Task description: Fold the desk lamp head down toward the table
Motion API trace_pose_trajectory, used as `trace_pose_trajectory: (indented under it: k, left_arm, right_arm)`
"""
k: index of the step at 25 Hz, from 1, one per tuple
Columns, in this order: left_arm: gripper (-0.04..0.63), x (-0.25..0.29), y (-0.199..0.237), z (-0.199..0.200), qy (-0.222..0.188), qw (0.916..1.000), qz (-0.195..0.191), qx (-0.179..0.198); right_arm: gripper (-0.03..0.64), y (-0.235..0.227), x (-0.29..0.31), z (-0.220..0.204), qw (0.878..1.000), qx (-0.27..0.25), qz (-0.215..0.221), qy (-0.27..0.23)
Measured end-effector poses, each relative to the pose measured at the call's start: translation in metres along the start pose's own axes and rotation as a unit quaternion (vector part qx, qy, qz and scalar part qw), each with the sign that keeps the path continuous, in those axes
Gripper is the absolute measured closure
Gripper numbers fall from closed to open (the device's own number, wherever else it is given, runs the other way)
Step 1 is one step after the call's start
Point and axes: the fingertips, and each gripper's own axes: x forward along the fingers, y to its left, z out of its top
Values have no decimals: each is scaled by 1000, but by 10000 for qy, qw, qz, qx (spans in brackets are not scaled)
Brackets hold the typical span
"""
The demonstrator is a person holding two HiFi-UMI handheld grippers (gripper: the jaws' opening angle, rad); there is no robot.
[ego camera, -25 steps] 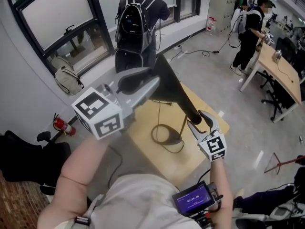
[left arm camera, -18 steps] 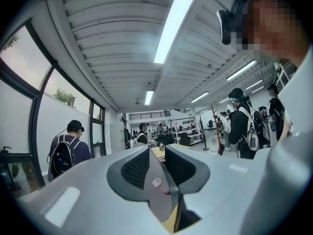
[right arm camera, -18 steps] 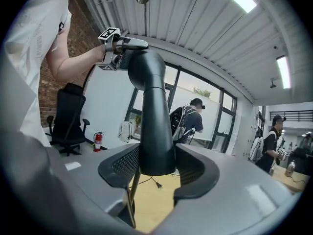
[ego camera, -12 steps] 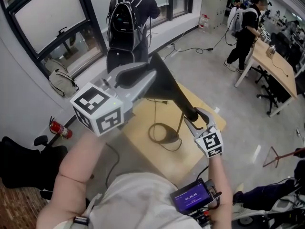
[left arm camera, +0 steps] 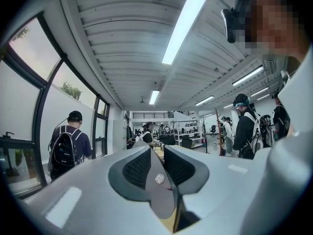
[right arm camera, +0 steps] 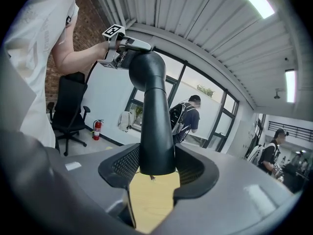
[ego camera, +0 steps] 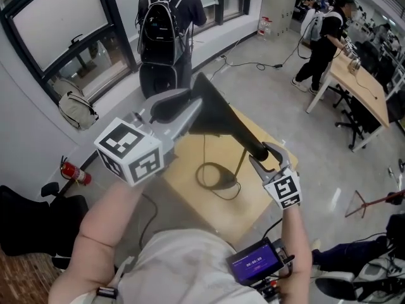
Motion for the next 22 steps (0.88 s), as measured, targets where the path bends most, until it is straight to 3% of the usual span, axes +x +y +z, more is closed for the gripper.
trace_pose_trajectory:
  k: [22]
  left_arm:
    - [505, -16, 27, -38, -44, 9986, 68, -523]
  right_arm:
    - [383, -12, -13, 3, 9948, -705, -31, 735]
